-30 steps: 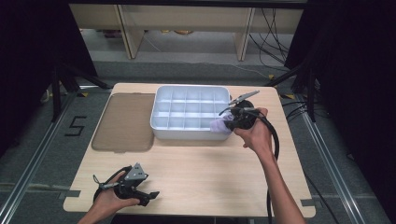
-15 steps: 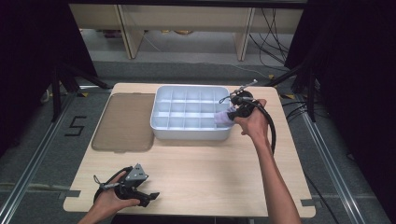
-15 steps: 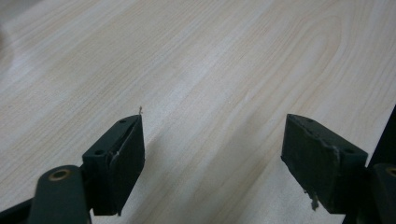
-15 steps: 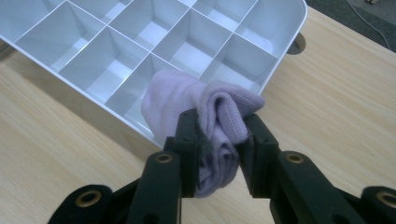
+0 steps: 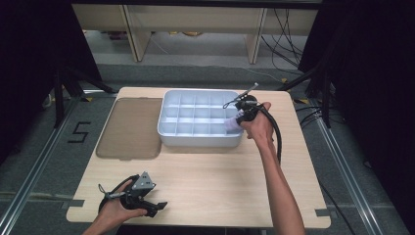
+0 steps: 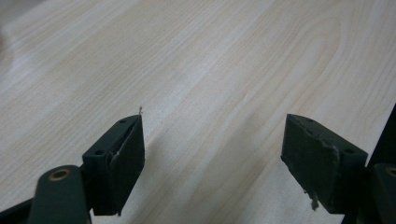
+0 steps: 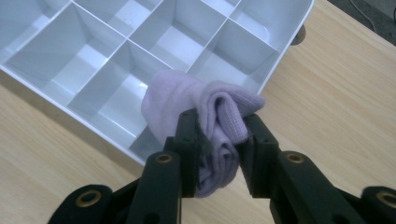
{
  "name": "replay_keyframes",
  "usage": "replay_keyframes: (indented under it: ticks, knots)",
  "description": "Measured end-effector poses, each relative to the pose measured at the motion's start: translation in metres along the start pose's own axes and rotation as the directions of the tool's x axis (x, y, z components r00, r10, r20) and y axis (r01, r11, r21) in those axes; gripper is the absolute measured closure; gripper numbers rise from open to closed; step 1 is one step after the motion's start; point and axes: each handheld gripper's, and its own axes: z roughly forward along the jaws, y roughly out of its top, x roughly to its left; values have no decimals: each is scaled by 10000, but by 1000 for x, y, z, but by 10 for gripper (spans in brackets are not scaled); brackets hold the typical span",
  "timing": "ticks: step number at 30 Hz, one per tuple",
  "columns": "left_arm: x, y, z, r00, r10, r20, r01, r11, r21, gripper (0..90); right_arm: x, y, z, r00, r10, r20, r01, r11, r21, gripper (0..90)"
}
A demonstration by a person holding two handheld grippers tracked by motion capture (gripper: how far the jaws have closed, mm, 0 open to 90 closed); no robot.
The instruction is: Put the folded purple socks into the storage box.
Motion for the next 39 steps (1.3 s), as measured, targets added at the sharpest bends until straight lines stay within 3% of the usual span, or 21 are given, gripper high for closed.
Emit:
replay_keyframes:
  ticks: [4, 5, 7, 11, 14, 15, 18, 21, 26, 27, 30, 31, 33, 34, 35, 36, 37, 39]
  knots:
    - [-1, 0, 1, 9998, -145, -101, 145, 9999, 9, 212, 3, 3, 8, 9995, -188, 242, 183, 9997, 188, 714]
    - [0, 0, 1, 10000, -15, -81, 15, 10000, -16, 212, 4, 3, 10, 9991, -283, 325, 272, 9990, 355, 714]
    - [-1, 0, 1, 9999, -123, -63, 123, 9999, -74, 212, 6, 5, 16, 9960, -662, 595, 633, 9968, 490, 714]
    - [-1, 0, 1, 9999, -89, -125, 88, 9999, -58, 213, 10, 6, 21, 9940, -729, 811, 669, 9950, 746, 714]
    - [0, 0, 0, 10000, -33, -69, 32, 10000, -69, 213, 13, 6, 26, 9909, -904, 1001, 823, 9933, 816, 714]
    - [0, 0, 0, 9999, -13, -143, 13, 10000, -52, 213, 17, 6, 29, 9857, -1208, 1174, 1105, 9898, 902, 714]
    - [0, 0, 0, 9996, -252, -154, 251, 9996, -85, 213, 20, 6, 32, 9843, -1285, 1208, 1171, 9883, 974, 714]
    - [-1, 0, 1, 9999, -83, -101, 82, 10000, -51, 213, 22, 7, 37, 9795, -1573, 1260, 1439, 9836, 1087, 712]
    - [-2, 0, 2, 9997, -209, -110, 209, 9998, -43, 214, 22, 4, 42, 9845, -1342, 1126, 1236, 9876, 969, 706]
    - [-2, 0, 1, 9999, -108, 100, 108, 9999, 4, 214, 21, 2, 42, 9844, -1454, 987, 1367, 9865, 897, 689]
    - [-2, 0, 2, 9998, -218, -5, 218, 9998, -2, 216, 19, 0, 41, 9878, -1351, 778, 1292, 9887, 765, 663]
    - [-2, 0, 2, 9999, -72, -92, 72, 10000, 11, 217, 17, -1, 38, 9933, -1017, 548, 983, 9933, 613, 631]
    - [-1, 0, 1, 10000, 82, 3, -82, 9999, 66, 218, 15, -1, 36, 9935, -1020, 505, 992, 9936, 546, 613]
    - [-1, 1, 1, 10000, 41, 43, -42, 9999, 104, 219, 11, -1, 33, 9975, -705, 82, 702, 9972, 263, 580]
    - [-1, 1, 1, 10000, 39, 58, -39, 10000, 86, 219, 10, -2, 29, 9987, -496, 129, 495, 9988, 60, 577]
    - [-2, 0, 2, 9998, -213, 17, 213, 9998, -25, 219, 8, -3, 24, 9993, -351, 138, 354, 9992, -159, 597]
    - [-2, 0, 2, 9998, -211, 19, 211, 9998, -34, 221, 6, -4, 19, 9992, -383, -55, 381, 9987, -324, 689]
    - [-1, 0, 2, 10000, 52, 3, -52, 10000, 57, 226, 6, -5, 17, 9995, -289, -141, 286, 9992, -273, 735]
